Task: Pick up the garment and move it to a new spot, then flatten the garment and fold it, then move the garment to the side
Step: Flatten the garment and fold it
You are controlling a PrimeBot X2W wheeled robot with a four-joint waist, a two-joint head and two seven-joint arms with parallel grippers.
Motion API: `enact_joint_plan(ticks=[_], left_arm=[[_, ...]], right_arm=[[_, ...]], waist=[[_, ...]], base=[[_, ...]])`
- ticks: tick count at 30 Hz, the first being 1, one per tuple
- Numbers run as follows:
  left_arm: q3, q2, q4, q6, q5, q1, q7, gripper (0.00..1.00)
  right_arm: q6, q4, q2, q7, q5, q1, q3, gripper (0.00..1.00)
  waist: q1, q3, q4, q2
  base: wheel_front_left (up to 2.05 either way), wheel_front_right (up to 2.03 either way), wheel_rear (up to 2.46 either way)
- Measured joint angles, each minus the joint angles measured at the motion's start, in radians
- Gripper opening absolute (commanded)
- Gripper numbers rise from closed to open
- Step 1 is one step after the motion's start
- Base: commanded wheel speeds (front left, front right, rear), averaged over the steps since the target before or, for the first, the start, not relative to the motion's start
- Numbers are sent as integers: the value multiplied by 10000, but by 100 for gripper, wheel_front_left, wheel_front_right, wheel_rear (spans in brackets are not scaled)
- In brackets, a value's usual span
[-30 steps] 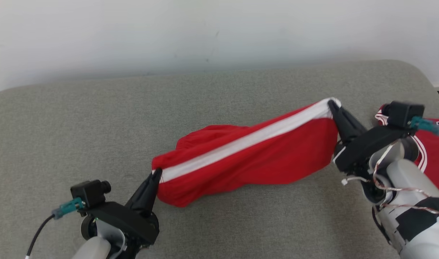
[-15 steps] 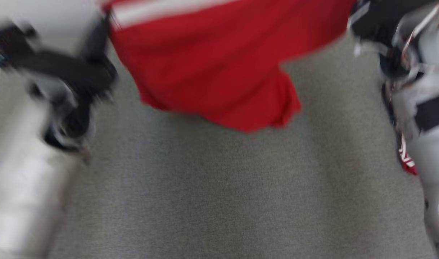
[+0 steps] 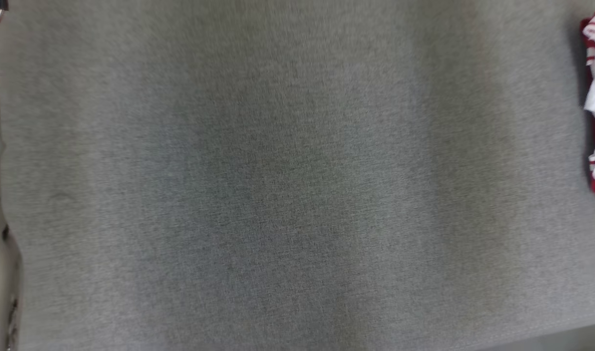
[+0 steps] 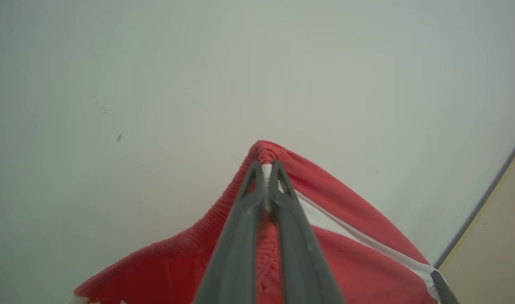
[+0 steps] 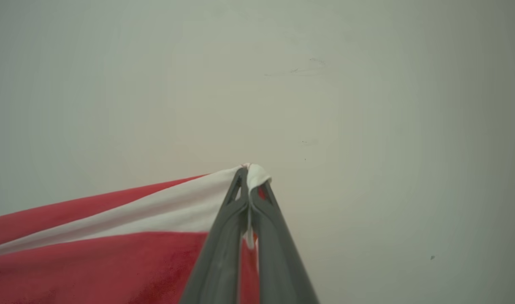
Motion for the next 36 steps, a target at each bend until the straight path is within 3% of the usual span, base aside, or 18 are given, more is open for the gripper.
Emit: enact_joint_plan(ticks=[4,7,11,20,27,36], left_arm=[[2,-161,322,-583,-31,307,-263,0],[-136,-222,499,-915,222,1586,-426,0],[-65,-518,144,-1012,155,3036,-493,0],[236,-972,-1638,-1055,-84,6515,-525,0],[-201,-949,-1967,-1072,111,9249,-533,0],[-1335,-313,-1580,-1070,391,12005,-71,0]], right_arm=[[-2,35,121,-33,-305,432,293,0],[-2,73,109,-31,-309,1686,1037,0],[-2,-293,-163,-33,107,2932,1672,0],[-2,-1588,-1511,416,1127,5377,2991,0],[-2,-3421,-2740,2894,1739,8464,3340,0],[-2,-6598,-2911,6399,1885,13220,1854,0]], waist=[[1,649,-74,0],[2,1045,-117,0],[-4,955,-151,0],[-6,-39,-144,-3],[-7,-1429,-48,-3],[-9,-3254,20,-5]], base=[[0,0,0],[0,0,0],[0,0,0],[0,0,0],[0,0,0],[0,0,0]])
